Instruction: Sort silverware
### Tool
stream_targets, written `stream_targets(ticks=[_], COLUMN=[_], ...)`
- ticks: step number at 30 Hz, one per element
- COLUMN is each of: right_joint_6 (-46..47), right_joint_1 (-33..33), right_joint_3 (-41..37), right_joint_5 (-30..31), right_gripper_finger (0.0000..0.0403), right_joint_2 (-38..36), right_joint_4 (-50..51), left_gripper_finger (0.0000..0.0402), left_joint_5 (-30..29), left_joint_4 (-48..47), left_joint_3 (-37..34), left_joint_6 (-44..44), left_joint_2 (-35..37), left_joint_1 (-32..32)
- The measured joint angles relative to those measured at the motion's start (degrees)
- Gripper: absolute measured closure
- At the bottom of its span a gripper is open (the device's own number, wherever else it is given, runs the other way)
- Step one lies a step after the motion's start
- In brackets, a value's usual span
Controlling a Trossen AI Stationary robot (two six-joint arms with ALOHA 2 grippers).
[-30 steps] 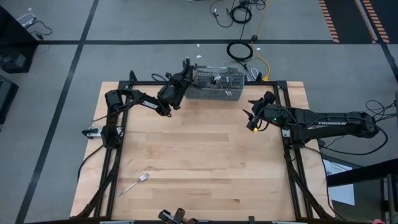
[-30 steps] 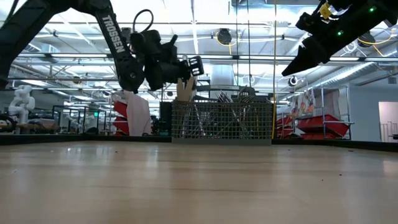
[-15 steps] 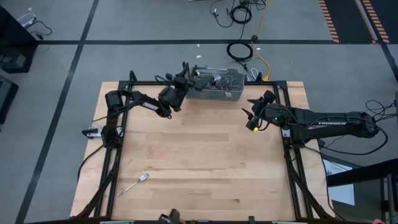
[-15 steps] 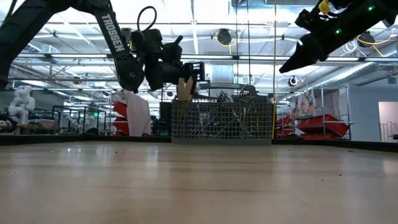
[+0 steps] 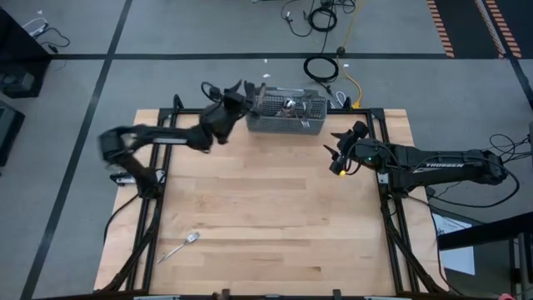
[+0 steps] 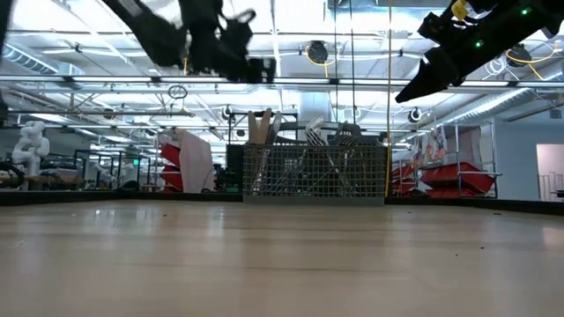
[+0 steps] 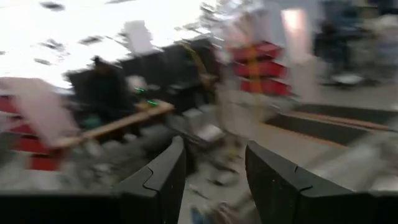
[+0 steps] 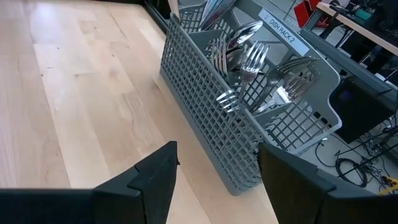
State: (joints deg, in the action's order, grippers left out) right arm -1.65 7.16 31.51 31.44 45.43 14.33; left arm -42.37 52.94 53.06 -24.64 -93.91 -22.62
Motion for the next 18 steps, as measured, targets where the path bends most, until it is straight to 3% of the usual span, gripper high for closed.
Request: stream_targets(ticks=[9,14,18], right_joint_6=[-0.7,-0.6,-0.5], right_joint_1=[0.0,0.0,0.0], right_joint_3=[0.0,0.0,0.0], right_joint_5=[-0.1,-0.1,0.0], right_gripper_finger=[0.019,0.019,0.019], right_joint_2=[0.0,0.0,0.0], right_joint_4=[-3.5,-5.2,-7.6], left_gripper_finger=[0.0233,0.0233,0.0233], left_joint_5=[18.0,19.7,19.0], left_joint_4=[-61.3,-88.9,-102.0], left_joint_3=[0.1,0.1,0.1], left_joint_6=[26.1,43.4,57.7], left_joint_2=[32.8,45.7,48.0], left_joint_1=[5.4,15.5,26.9])
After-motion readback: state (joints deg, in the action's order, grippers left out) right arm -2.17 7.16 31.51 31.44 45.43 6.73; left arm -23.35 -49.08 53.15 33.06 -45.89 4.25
